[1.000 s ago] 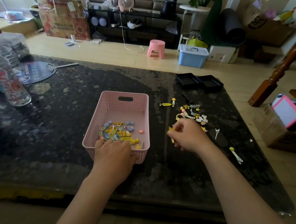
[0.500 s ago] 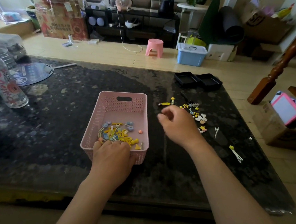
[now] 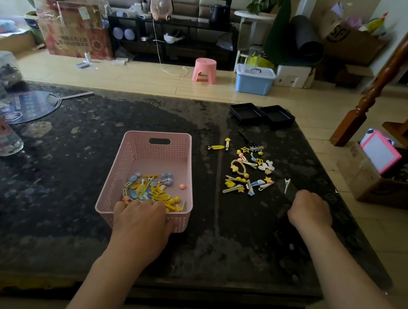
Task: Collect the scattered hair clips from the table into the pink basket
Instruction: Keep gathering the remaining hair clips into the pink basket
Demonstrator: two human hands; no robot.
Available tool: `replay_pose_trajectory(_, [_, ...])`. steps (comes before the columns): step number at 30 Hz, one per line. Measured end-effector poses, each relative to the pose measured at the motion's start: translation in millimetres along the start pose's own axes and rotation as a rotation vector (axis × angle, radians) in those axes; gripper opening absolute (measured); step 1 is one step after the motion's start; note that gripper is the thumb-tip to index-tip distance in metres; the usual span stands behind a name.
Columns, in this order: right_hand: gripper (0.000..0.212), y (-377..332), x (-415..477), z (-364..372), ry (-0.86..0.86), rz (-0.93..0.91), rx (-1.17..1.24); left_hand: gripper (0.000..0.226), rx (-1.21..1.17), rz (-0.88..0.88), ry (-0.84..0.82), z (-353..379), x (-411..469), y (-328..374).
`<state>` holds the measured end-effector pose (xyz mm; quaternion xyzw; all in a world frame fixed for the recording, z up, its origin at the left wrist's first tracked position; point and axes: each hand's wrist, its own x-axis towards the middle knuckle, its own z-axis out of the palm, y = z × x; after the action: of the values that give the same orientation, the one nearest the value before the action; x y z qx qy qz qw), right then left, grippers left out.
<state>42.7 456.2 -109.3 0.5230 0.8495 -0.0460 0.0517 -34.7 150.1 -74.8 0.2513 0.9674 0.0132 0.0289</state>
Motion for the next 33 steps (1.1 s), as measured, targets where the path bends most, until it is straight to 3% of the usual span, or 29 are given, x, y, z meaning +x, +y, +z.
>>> replay_pose_trajectory(5, [0.018, -15.4, -7.3, -9.4, -0.018, -0.02, 0.103, 0.028, 0.009, 0.002, -0.001, 1.9, 0.7, -0.2])
replay_pose_trajectory(8, [0.011, -32.6, -14.6, -21.9, -0.121, -0.054, 0.337, 0.028, 0.004, 0.002, 0.003, 1.8, 0.6, -0.1])
replay_pose_trajectory(14, [0.01, -81.1, -57.9, -48.2, -0.29, -0.432, 1.01, 0.029, 0.007, -0.004, -0.014, -0.2, 0.0, 1.1])
replay_pose_trajectory(17, [0.012, -105.8, -79.9, -53.9, -0.322, -0.545, 1.203, 0.03, 0.007, -0.004, -0.006, 1.8, -0.4, -0.2])
replay_pose_trajectory(20, [0.03, -119.5, -92.9, -54.3, -0.508, -0.677, 1.3, 0.029, 0.006, -0.003, 0.004, 3.3, -0.8, -0.6])
replay_pose_trajectory(22, [0.039, -119.0, -89.1, -53.4, -0.48, -0.729, 1.21, 0.029, 0.001, 0.0, 0.005, 2.8, -0.8, -0.6])
replay_pose_trajectory(26, [0.067, -95.4, -46.6, -31.3, 0.003, -0.575, 0.582, 0.029, -0.003, 0.01, -0.002, 0.9, -1.0, -0.2])
replay_pose_trajectory(30, [0.103, -62.9, -8.1, 6.6, -0.104, -0.291, 0.174, 0.027, -0.018, 0.002, -0.002, -0.7, -0.4, 0.2])
replay_pose_trajectory(33, [0.095, -51.3, 3.4, 19.3, -0.221, -0.275, 0.083, 0.026, -0.03, -0.006, 0.005, 0.1, 0.1, 1.0])
